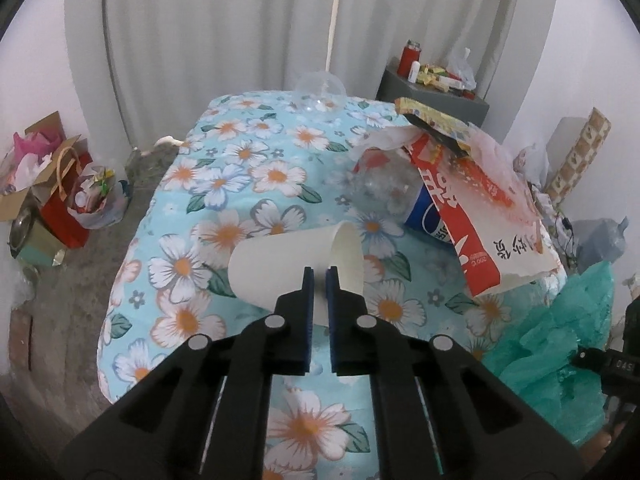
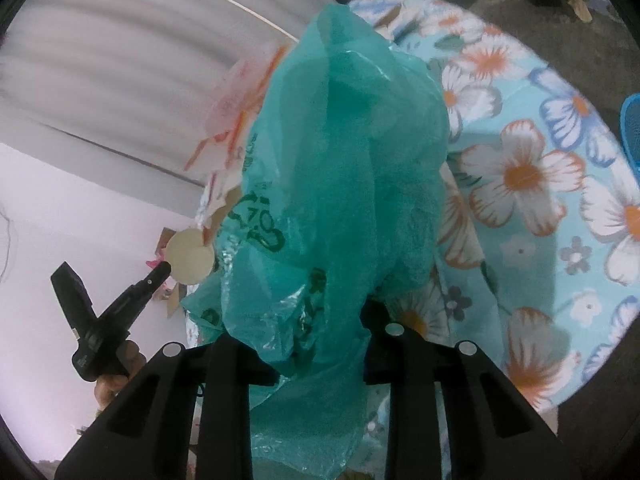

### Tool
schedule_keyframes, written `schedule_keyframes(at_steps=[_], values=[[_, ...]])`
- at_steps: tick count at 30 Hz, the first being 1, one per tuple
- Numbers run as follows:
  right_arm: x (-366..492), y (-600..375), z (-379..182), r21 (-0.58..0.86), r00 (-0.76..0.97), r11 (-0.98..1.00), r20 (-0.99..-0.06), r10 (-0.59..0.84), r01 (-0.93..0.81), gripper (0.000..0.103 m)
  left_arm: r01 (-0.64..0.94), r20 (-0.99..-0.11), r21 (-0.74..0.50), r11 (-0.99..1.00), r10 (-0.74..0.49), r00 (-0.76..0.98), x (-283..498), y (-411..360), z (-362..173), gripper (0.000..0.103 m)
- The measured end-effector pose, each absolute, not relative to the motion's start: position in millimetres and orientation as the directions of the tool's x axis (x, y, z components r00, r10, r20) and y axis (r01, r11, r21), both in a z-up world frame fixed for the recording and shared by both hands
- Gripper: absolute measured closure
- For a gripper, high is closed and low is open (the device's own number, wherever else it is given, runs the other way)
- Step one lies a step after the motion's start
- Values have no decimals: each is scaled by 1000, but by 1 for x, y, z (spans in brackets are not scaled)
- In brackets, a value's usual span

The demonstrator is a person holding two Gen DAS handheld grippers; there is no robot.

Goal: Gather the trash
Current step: 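Lift the green bag with the right gripper while the left gripper grasps the white paper cup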

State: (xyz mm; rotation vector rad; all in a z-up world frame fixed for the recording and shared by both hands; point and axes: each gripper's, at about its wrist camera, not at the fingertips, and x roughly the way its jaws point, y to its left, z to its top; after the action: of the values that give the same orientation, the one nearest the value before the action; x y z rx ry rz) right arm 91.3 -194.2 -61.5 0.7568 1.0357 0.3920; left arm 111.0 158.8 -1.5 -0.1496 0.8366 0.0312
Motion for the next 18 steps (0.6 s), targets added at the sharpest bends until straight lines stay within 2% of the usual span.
schedule_keyframes(at_steps=[11, 18], values=[[59, -252, -12, 687, 638, 727, -564, 525, 9, 79, -78, -687, -196, 978, -80, 722, 81, 171, 26, 103], [35, -311, 28, 608, 789, 792, -509, 345, 46, 79, 39, -598, -211, 977, -161, 786, 58, 140, 72, 103]])
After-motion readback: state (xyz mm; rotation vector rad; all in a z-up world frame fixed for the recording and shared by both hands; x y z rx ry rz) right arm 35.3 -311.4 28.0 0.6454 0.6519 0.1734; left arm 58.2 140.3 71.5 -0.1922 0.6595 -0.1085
